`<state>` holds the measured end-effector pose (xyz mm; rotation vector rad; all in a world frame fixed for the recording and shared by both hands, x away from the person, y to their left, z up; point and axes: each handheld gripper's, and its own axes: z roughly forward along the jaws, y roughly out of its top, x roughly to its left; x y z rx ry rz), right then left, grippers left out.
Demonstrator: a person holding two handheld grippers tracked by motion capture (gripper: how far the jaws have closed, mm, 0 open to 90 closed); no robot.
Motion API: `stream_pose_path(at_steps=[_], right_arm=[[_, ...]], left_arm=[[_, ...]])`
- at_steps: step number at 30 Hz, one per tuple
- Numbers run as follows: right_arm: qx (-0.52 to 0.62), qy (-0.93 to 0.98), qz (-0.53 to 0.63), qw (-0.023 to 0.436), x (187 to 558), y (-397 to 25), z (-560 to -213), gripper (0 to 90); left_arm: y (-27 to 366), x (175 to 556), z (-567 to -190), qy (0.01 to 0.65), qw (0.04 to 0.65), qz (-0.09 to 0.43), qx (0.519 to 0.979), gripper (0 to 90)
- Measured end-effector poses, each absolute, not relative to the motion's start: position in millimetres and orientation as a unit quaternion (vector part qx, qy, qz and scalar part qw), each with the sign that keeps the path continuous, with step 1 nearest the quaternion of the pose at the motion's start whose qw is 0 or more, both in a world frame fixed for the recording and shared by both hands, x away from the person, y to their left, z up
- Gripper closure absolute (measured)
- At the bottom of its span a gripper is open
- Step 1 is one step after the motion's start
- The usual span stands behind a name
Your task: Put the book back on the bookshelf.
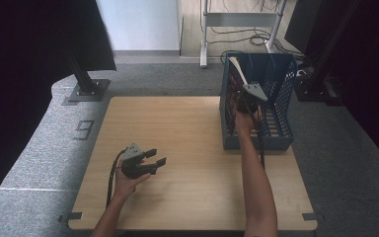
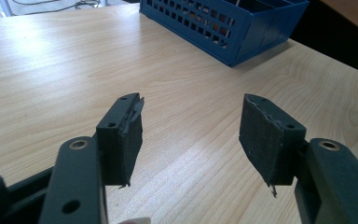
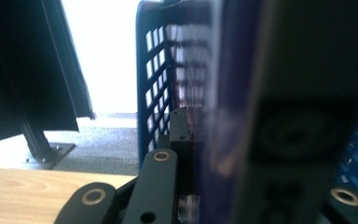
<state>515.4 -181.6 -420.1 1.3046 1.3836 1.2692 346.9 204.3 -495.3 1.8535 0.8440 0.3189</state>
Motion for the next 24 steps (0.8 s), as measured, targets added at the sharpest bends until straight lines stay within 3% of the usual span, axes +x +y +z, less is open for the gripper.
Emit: stream_pose_path(at_steps=[7, 19, 24], right_arm=[[0.492, 0.57, 0.506, 0.421, 513.7, -167.1, -425.7, 79.9], [0.467, 0.603, 0.518, 0.387, 506.1, -168.7, -419.9, 56.0], [0.471, 0.605, 0.519, 0.377, 503.1, -170.3, -416.9, 50.5]], left_arm=[[204.4, 346.0, -494.5, 0.351, 0.515, 0.133, 0.77, 39.4], [201.3, 344.3, -493.6, 0.344, 0.514, 0.133, 0.775, 39.3], [201.4, 343.7, -493.0, 0.345, 0.514, 0.134, 0.774, 39.3]])
